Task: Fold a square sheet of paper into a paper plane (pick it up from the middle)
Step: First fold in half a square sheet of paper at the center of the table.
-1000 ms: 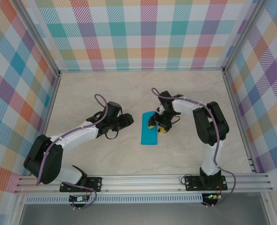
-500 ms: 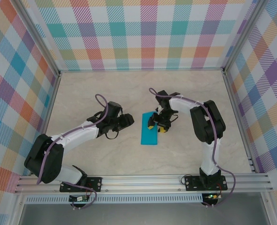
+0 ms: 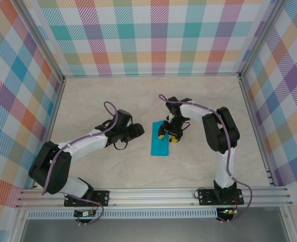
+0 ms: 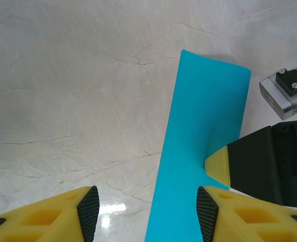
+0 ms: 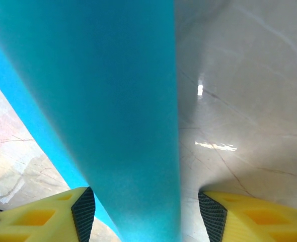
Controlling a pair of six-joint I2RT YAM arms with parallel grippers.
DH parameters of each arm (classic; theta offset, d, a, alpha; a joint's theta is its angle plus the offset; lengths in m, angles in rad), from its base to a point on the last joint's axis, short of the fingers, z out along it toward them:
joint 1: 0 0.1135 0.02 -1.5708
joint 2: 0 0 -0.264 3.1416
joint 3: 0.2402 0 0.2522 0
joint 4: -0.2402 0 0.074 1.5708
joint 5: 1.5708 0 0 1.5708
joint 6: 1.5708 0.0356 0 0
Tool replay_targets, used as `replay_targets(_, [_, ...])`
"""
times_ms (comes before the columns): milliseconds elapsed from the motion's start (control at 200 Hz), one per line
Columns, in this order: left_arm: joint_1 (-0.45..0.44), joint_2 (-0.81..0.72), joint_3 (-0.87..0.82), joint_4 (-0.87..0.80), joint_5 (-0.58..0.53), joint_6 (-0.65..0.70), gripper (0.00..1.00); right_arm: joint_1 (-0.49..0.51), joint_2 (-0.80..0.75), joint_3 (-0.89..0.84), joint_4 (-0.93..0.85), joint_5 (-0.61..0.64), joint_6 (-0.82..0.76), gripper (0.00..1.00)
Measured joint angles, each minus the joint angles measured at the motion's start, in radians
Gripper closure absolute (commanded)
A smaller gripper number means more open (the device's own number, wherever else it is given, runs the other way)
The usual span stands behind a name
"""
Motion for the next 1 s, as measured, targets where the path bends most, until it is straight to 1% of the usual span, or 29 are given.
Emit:
replay_targets(290, [-0.003,0.005,0.014,0.001,0.011,0.000,0.45,0.005,0.003,0.004,-0.003,0.000,0.004,0.36])
replay_targets(390, [-0.003,0.007,0.014,0.000,0.011,0.000,0.45,0.006,0.003,0.004,-0.003,0.000,0.004,0.39])
replay_targets(530, [-0.004,0.010,0.014,0.000,0.011,0.000,0.45,0.006,0.004,0.004,-0.005,0.000,0.004,0.40])
replay_targets(605, [-0.005,0.010,0.014,0.000,0.011,0.000,0.45,0.006,0.004,0.004,-0.005,0.001,0.003,0.42])
replay_targets(1000, [-0.013,0.016,0.024,-0.001,0.010,0.000,0.45,0.006,0.005,0.004,-0.007,0.005,0.000,0.43])
